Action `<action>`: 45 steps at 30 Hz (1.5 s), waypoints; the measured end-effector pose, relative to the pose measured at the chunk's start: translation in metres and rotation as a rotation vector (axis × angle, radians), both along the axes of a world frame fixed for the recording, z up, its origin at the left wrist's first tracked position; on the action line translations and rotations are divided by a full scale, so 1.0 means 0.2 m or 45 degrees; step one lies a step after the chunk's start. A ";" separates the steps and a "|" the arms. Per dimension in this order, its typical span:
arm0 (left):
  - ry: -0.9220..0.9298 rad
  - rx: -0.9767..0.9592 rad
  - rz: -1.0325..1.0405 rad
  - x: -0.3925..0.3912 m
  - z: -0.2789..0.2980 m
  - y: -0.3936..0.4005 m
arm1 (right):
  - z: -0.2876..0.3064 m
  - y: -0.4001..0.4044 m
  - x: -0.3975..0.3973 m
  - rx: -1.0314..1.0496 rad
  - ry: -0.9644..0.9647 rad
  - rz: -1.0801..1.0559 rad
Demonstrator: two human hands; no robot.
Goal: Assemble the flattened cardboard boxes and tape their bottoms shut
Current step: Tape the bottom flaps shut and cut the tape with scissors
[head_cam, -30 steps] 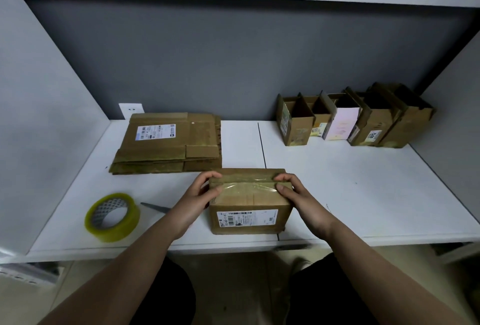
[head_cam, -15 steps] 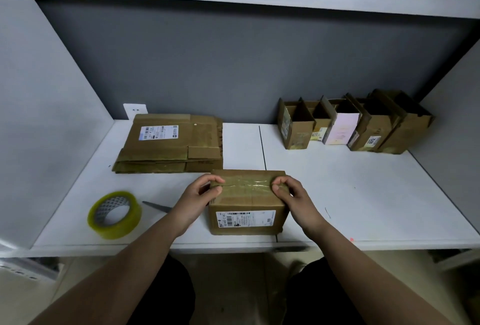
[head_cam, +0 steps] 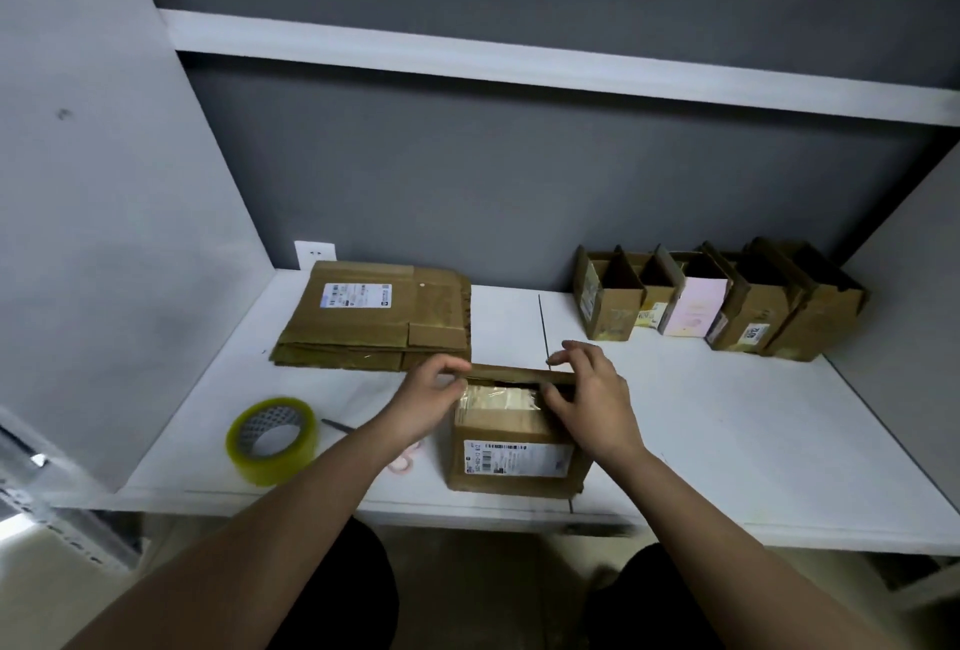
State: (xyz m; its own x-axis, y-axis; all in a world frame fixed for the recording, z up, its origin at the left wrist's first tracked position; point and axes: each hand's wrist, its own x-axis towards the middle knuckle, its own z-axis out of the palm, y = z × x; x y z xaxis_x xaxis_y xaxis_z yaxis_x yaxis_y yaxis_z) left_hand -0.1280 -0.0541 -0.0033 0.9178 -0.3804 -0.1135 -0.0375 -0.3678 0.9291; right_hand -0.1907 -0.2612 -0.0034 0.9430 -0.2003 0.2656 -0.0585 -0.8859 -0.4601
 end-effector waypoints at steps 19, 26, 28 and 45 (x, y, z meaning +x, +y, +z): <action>-0.355 1.495 -0.117 0.12 -0.41 0.97 | -0.19 1.03 0.49 -0.223 0.464 0.576; -0.352 1.339 0.031 0.12 -0.48 0.90 | -0.29 1.03 0.51 -0.168 0.604 0.536; -0.322 1.144 0.137 0.12 -0.43 0.92 | -0.29 1.01 0.51 -0.058 0.605 0.521; -0.369 -0.156 0.174 -0.20 0.14 0.47 | 0.12 0.61 0.06 0.473 -0.512 0.424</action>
State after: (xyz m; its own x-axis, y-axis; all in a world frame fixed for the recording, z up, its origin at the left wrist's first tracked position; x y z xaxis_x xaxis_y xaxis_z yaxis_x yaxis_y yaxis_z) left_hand -0.1682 0.0394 0.0255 0.9487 -0.2461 0.1984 -0.2644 -0.2737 0.9248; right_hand -0.1785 -0.1389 0.0213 0.8115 -0.0603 0.5812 0.4338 -0.6040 -0.6685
